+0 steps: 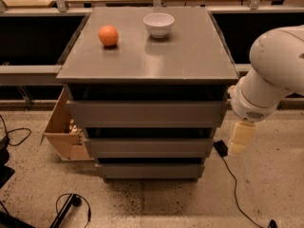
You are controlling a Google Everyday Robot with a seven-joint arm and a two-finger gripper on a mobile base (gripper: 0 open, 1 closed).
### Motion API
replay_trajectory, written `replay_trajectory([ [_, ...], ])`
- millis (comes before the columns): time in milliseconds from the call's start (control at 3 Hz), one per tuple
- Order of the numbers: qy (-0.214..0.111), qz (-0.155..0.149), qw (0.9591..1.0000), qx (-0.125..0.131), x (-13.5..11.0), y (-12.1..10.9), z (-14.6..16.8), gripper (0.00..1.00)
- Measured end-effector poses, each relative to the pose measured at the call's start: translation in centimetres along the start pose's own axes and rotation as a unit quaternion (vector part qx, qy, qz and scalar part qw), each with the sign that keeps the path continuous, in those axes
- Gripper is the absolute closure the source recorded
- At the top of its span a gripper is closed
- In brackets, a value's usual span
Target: Open top drawer
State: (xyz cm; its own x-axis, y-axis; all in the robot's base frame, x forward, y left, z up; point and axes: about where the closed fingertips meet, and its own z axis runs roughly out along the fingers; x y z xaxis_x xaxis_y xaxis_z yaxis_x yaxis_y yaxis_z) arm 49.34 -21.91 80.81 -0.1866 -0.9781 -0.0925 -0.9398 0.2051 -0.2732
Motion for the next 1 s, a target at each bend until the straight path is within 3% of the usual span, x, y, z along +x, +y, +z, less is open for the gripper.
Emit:
replay_trajectory([
  [333,0.008,-0.019,0.9998,-0.002,-1.6,-0.8,2.3,0.0],
  [1000,0.011,-0.064,0.9978,-0.008,-6.1,-4.4,10.1,0.0],
])
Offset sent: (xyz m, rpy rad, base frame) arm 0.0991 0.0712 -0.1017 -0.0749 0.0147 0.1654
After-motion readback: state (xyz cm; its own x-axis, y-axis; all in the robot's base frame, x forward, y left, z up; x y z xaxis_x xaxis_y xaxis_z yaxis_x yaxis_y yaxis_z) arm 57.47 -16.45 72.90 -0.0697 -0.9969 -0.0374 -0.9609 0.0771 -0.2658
